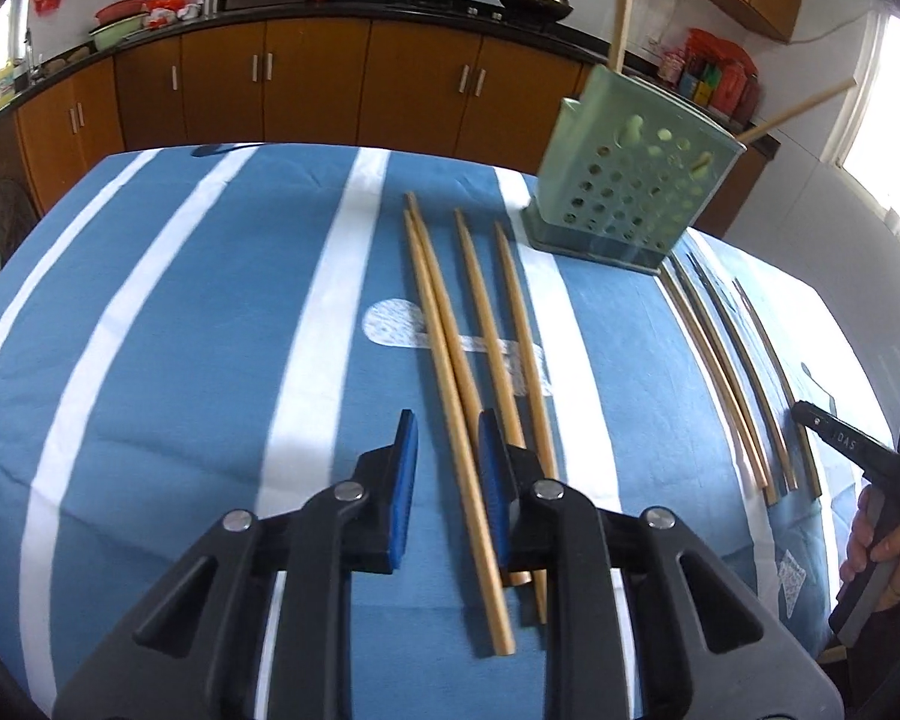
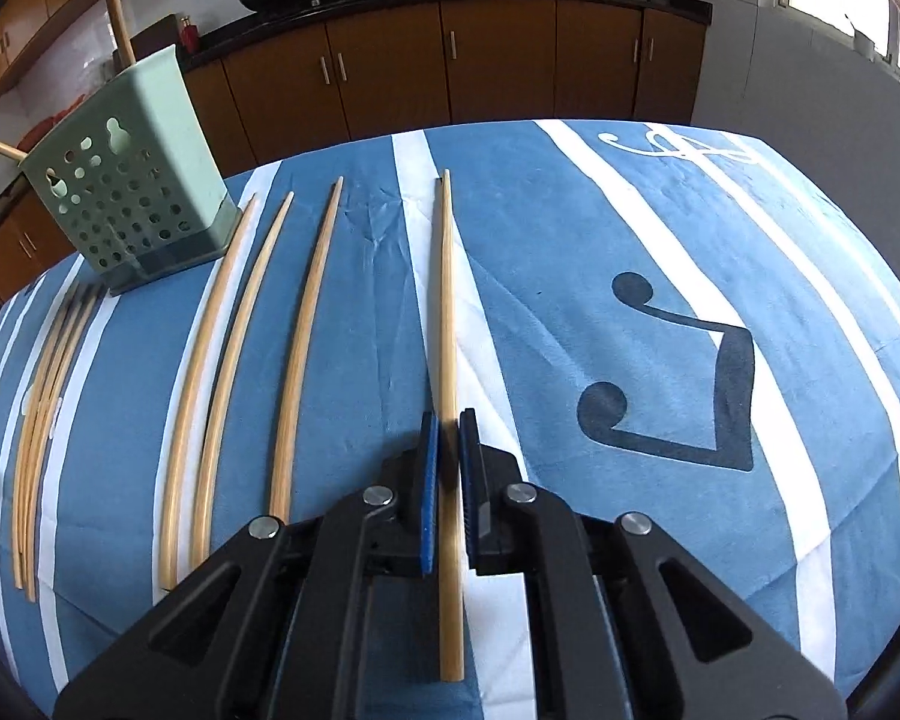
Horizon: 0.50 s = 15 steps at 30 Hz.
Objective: Organize utensils
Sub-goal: 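Grasp a chopstick with the right gripper while the left gripper grasps another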
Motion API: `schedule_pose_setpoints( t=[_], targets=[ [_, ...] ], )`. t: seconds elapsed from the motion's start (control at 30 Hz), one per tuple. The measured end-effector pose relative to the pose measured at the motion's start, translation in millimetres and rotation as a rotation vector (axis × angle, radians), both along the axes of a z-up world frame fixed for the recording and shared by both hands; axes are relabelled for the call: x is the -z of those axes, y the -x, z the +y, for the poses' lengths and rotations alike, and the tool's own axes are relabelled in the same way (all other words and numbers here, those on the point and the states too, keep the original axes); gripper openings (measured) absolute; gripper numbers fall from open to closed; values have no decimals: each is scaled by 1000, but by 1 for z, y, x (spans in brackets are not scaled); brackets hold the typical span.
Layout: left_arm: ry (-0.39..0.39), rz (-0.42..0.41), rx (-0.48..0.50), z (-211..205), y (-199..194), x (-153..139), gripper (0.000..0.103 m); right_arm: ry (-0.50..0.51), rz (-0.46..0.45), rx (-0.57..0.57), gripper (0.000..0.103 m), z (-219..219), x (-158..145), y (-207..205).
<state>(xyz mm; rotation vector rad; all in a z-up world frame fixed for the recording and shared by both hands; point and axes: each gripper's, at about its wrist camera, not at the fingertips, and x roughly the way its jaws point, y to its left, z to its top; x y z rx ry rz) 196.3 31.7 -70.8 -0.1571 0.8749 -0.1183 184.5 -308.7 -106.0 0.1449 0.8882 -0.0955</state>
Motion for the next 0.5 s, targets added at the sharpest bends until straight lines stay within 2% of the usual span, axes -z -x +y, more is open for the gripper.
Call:
schedule_pose_setpoints(
  t=[0.13,0.4,0.5],
  targets=[
    [-31,30,16,-10,-5,7,15,-7,-2,0,8,-1,1,-1],
    [-79,74,10,-14,-5,20,10,-4,-3,-5,8,-1,1,0],
    [-110,62,6,-15,-7,20,9,3,-2,-6,8,0,0,-1]
  ],
)
